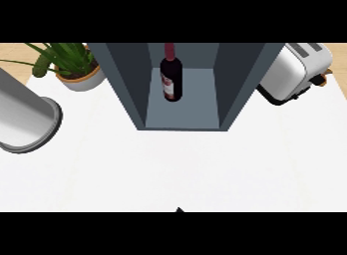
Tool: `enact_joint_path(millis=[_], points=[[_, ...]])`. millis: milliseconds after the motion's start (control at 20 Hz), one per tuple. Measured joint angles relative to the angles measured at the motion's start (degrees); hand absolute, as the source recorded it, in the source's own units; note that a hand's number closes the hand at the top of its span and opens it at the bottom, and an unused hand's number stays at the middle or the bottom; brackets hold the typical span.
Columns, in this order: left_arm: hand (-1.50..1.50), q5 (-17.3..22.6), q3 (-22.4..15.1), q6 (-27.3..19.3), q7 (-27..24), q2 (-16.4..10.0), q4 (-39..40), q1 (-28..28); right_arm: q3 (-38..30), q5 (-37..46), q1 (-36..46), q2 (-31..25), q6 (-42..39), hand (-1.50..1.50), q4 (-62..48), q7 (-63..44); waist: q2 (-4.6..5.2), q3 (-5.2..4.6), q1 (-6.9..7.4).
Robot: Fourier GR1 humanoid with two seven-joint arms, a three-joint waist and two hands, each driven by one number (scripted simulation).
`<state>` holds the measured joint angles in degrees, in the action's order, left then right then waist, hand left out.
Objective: Pick up the wine, place it into the cabinet and close the cabinet
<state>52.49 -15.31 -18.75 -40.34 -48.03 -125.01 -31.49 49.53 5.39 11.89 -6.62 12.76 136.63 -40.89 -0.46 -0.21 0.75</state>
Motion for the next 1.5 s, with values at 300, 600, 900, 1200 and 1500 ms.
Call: enact_joint_path(millis=[300,600,900,1200,1500], points=[[-1.5,0.24,0.05,0.1,1.84,1.0,-0.59,1.44,1.04,-3.14,9.29,-2.9,6.45,1.5,-1.64,-1.91,0.31,0.0,0.65],[-1.5,-0.03,-0.61,-0.33,3.6,2.37,0.31,4.18,-3.08,-9.9,22.77,1.56,11.39,1.5,-10.42,-1.52,0.63,0.07,1.35],[-1.5,-0.76,-0.66,-1.07,4.76,3.91,0.99,5.46,-9.94,-16.45,39.41,5.28,14.39,1.5,-25.54,0.89,0.64,0.11,1.52],[-1.5,-0.52,0.99,-0.86,6.39,4.47,0.86,5.88,-16.0,-16.89,49.41,6.15,10.83,1.5,-40.06,5.92,0.59,0.1,1.17],[-1.5,-1.29,2.18,-0.44,7.44,5.5,0.89,5.8,-22.03,-16.32,53.92,6.63,6.85,1.5,-53.07,12.5,0.57,0.09,0.83]])
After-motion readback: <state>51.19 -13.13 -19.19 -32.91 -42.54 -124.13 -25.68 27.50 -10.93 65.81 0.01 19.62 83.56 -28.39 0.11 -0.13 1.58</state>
